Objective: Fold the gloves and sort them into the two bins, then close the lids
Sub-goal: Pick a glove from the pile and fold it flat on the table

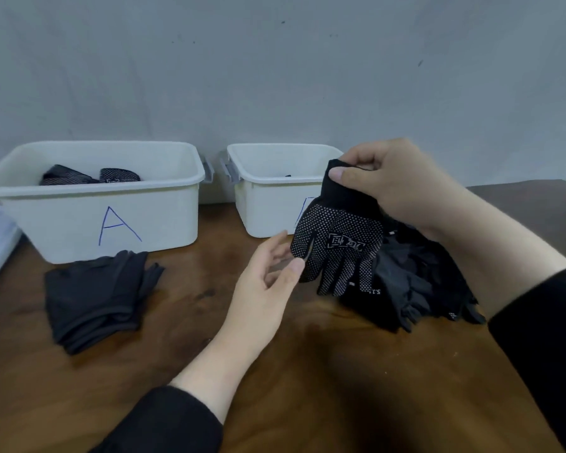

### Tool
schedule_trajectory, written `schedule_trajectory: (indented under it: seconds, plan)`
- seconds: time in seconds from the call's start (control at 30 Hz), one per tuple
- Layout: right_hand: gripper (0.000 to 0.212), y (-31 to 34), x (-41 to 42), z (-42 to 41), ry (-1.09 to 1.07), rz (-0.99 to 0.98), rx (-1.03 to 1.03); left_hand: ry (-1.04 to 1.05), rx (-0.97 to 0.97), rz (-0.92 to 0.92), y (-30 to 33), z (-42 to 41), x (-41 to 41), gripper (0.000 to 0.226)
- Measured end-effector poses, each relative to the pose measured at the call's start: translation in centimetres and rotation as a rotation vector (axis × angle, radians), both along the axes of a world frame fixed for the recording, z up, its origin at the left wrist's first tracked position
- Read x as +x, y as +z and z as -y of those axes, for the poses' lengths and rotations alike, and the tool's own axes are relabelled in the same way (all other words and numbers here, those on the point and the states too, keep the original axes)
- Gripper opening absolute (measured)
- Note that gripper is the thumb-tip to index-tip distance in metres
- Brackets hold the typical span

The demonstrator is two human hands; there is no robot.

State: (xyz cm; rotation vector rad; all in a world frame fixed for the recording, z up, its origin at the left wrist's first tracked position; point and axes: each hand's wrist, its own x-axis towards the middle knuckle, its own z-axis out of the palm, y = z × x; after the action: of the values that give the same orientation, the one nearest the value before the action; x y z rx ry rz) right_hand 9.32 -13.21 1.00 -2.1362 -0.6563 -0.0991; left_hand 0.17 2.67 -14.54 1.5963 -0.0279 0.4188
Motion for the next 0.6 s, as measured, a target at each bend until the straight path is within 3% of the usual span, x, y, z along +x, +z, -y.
schedule_trajectory:
  seconds: [0.23, 0.37, 0.5, 0.6]
  plan:
    - [0.018, -4.0, -2.1, -2.0, 0.072, -0.051, -0.236, 0.060, 0.033, 0.010, -0.3, -1.5, -0.2, 0.040]
    - [0.024, -6.1, -1.8, 0.0, 0.013, -0.021, -0.342, 0.022, 0.168, -0.068, -0.9, -1.2, 0.0, 0.010]
    - [0.024, -8.8, -0.4, 3.0, -0.047, -0.049, -0.542, 0.000, 0.186, -0.086, -0.6, -0.5, -0.2, 0.012]
    - [0.026, -10.8, 0.2, 4.5, -0.035, -0.141, -0.592, 0.052, 0.067, -0.070, -0.1, -0.4, -0.4, 0.014]
